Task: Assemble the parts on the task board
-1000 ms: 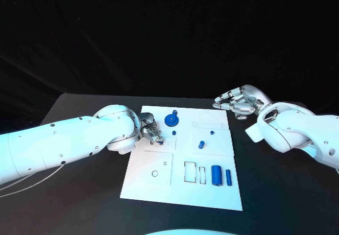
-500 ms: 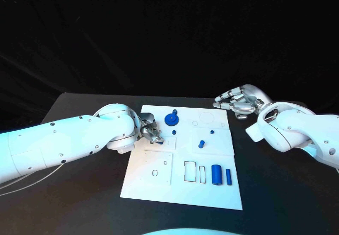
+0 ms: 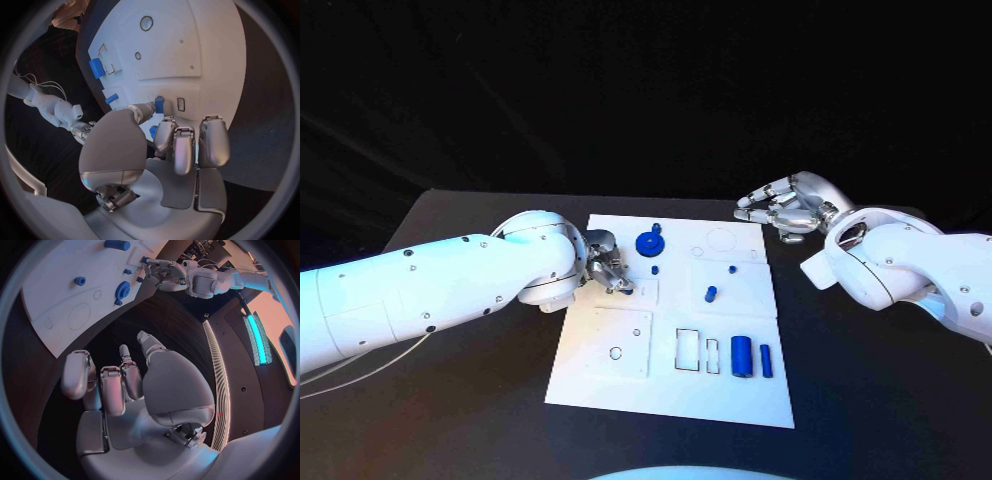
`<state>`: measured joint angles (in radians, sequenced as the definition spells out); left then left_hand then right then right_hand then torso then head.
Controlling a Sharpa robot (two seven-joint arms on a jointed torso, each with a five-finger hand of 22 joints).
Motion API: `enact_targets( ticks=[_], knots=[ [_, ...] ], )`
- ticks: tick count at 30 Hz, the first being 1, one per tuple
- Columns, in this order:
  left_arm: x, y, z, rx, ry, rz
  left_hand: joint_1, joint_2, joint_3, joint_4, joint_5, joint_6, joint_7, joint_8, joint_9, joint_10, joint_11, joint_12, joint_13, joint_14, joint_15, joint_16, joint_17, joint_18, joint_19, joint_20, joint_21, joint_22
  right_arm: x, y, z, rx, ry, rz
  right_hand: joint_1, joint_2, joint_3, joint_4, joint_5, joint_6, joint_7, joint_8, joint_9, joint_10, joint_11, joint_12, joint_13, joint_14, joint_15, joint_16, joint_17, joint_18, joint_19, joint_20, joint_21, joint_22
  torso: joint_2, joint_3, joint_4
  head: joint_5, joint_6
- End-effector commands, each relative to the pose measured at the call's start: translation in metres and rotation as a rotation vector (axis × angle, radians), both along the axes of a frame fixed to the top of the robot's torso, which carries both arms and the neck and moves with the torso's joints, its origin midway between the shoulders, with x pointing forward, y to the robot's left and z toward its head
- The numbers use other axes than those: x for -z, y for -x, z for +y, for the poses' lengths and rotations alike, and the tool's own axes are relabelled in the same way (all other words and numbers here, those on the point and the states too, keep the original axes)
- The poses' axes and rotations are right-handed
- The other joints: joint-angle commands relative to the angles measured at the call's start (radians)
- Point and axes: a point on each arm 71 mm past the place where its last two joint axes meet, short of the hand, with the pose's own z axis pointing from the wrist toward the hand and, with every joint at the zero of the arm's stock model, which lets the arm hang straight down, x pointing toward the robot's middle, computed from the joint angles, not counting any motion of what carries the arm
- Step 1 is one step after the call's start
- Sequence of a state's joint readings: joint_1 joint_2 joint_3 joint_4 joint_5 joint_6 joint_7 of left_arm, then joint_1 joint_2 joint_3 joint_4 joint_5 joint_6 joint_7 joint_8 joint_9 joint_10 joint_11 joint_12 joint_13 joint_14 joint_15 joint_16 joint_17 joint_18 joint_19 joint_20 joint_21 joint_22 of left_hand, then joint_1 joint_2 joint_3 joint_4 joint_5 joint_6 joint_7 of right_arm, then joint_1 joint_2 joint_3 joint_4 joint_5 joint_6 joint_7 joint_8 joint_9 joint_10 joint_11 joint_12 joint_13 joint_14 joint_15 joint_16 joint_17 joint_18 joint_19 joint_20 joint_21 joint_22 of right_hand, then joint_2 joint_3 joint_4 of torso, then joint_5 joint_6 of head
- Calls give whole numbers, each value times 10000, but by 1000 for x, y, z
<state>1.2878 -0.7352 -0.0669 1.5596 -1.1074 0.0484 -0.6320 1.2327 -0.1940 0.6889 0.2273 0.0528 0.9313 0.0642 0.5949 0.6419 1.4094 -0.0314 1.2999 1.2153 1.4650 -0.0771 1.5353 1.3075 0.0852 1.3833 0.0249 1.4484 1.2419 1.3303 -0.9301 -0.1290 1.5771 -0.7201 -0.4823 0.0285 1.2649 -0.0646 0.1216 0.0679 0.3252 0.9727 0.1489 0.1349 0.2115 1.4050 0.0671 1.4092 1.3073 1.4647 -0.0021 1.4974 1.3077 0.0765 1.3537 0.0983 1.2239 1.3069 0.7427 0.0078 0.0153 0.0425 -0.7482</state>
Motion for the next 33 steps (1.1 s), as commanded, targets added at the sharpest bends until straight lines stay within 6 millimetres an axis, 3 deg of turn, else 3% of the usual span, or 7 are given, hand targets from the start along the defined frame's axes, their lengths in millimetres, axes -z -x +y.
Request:
enact_targets(
  ticks=[1,13,16,33],
  knots=[
    [4,3,-4,313,-210,352,-170,61,1624,-1546,42,276,-243,56,50,28,-17,-117,-87,892,-83,-19,2056,-172,65,-6,47,31,0,1,1,-141,124,-23,-4,56,-52,-6,31,-77,-10,68,-15,-61,-22,-56,720,719,-62,-64,1332,123,-53,9,-48,-1,0,-3,-1,-2,-6],
    [6,4,-8,593,-453,630,-656,224,1466,-1490,33,418,-375,237,219,118,-119,-108,-144,897,-166,-15,2067,-206,175,-54,107,201,0,1,1,-194,232,-74,-24,75,-75,17,49,-81,-11,93,-19,-70,-24,-69,702,713,-62,-84,1305,127,-59,9,-76,-14,1,3,10,-21,-30],
    [6,3,-8,600,-476,631,-752,273,1405,-1478,34,499,-416,296,260,287,-150,209,262,898,-189,-14,2070,-215,204,-68,123,243,0,1,1,-195,234,-80,-24,75,-75,17,49,-81,-11,93,-19,-70,-24,-69,702,713,-62,-84,1305,127,-59,9,-76,-14,1,2,8,-11,-32],
    [7,-1,-12,502,-466,570,-1295,527,936,-1203,27,663,-526,410,371,386,-238,422,512,901,-269,-13,2078,-243,298,-135,168,379,0,2,0,-180,237,-83,-36,85,-82,29,57,-81,-12,102,-21,-66,-24,-67,703,714,-63,-86,1304,129,-62,9,-87,-20,7,1,3,-43,-41]
  ],
)
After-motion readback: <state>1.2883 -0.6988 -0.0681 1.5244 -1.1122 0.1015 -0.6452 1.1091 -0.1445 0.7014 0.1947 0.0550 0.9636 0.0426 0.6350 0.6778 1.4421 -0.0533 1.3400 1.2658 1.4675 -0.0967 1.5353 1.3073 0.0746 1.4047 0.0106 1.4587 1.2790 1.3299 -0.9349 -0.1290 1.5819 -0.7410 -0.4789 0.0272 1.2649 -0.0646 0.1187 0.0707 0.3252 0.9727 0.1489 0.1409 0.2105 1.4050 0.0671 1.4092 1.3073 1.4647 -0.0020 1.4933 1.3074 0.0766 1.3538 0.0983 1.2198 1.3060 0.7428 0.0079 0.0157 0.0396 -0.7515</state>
